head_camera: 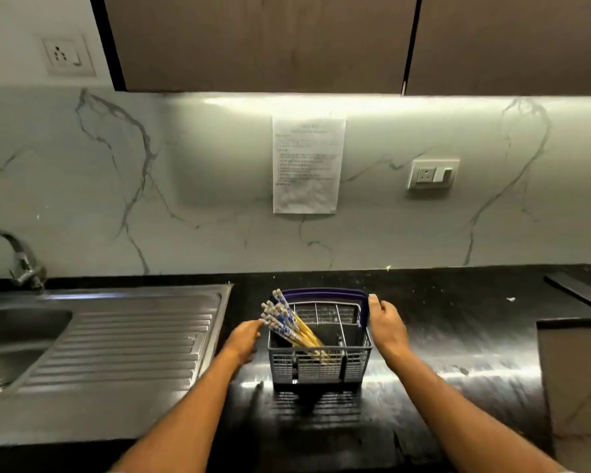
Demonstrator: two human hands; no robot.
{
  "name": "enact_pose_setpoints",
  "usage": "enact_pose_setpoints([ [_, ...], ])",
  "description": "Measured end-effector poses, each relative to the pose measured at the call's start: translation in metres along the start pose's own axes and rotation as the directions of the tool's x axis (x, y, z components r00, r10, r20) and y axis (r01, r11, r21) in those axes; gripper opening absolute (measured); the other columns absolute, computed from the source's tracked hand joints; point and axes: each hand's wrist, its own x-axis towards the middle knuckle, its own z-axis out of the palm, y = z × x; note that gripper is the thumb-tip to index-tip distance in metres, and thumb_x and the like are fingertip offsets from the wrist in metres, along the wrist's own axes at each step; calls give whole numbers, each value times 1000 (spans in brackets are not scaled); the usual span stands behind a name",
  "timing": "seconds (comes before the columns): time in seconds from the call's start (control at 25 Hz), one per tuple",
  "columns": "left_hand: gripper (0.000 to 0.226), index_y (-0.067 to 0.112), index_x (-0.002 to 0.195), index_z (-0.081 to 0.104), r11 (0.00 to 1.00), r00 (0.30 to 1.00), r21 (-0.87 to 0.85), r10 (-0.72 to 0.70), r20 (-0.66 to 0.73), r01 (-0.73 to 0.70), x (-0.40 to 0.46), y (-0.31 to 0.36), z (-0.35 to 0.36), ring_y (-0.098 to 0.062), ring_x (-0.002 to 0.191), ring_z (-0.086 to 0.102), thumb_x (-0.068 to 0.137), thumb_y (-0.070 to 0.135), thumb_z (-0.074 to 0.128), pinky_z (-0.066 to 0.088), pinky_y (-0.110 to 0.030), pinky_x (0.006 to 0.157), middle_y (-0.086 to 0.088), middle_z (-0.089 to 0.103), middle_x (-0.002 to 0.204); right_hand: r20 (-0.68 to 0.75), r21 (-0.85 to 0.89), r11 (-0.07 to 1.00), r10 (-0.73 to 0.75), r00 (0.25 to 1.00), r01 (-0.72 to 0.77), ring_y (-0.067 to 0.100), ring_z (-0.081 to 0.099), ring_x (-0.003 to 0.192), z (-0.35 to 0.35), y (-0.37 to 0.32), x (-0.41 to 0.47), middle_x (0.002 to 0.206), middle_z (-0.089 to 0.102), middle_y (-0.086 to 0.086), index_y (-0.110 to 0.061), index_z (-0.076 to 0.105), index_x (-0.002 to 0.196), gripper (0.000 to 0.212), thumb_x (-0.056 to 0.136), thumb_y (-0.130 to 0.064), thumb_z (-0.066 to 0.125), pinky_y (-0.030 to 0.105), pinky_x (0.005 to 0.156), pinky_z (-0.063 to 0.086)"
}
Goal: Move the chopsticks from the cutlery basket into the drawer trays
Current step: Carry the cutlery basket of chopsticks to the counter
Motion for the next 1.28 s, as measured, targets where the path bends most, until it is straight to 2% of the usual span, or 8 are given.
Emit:
enact_pose_setpoints([
  [0.08, 23, 21, 78, 57, 999, 991, 0, -51, 124, 51, -1, -6, 17, -13, 54, 35, 96, 34, 49, 26, -25, 57, 2, 47, 70, 73, 101, 989, 104, 992, -111, 24, 61, 107, 7, 10, 0, 121, 64, 7, -10, 52, 125, 65, 88, -63, 44, 41, 91, 50],
  [0.16, 15, 21, 83, 61, 996, 980, 24, -93, 178, 90, -2, -13, 26, -16, 59, 50, 93, 28, 54, 39, -27, 63, 0, 59, 70, 150, 119, 973, 181, 972, -200, 13, 62, 85, 13, 19, 1, 98, 64, 0, -13, 52, 117, 29, 95, -31, 56, 26, 67, 48],
  [0.24, 12, 18, 93, 64, 996, 982, -7, -88, 169, 91, 4, -15, 28, -21, 67, 60, 91, 13, 53, 51, -33, 68, -4, 66, 76, 153, 83, 968, 224, 962, -238, 12, 61, 72, 22, 26, 7, 84, 65, 1, -5, 61, 112, 22, 91, -9, 56, 25, 55, 44],
  [0.56, 25, 14, 85, 65, 990, 983, 126, -77, 165, 56, -10, -25, 11, -28, 71, 62, 86, -2, 46, 57, -46, 75, -13, 65, 82, 261, -173, 954, 286, 922, -247, 20, 58, 52, 16, 46, 11, 72, 65, 11, -11, 66, 97, 27, 87, 1, 44, 24, 48, 49],
  [0.84, 22, 7, 98, 67, 997, 997, 16, -81, 10, 81, -120, -81, -16, -28, 86, 69, 92, -4, 49, 59, -47, 79, -17, 72, 98, 541, -257, 965, 183, 821, -46, 25, 65, 67, -2, 46, -57, 81, 67, 14, -4, 66, 94, 29, 83, 13, 45, 35, 61, 58],
  [0.96, 21, 5, 105, 69, 996, 986, -62, -69, -151, 60, -196, -114, -25, -25, 86, 70, 91, -2, 54, 61, -43, 73, -19, 74, 105, 686, -249, 964, 107, 720, 94, 24, 67, 66, -6, 45, -100, 74, 69, 10, -12, 66, 81, 36, 79, 19, 49, 45, 70, 59],
  [1.12, 12, 23, 85, 73, 977, 955, -214, -54, -292, -11, -317, -151, -38, -2, 74, 70, 76, 15, 71, 60, -28, 68, 12, 77, 79, 846, -206, 943, 37, 532, 263, 14, 68, 61, 5, 57, -163, 65, 73, -2, -16, 68, 89, 38, 79, 18, 55, 31, 56, 57],
  [1.28, 23, 23, 80, 76, 944, 858, -329, -168, -486, -2, -428, -218, -55, -2, 74, 72, 82, 1, 70, 61, -26, 69, 13, 78, 78, 947, -195, 921, 88, 308, 337, 15, 74, 81, 35, 81, -243, 91, 77, 0, -26, 64, 108, 40, 81, 3, 67, 30, 62, 58],
])
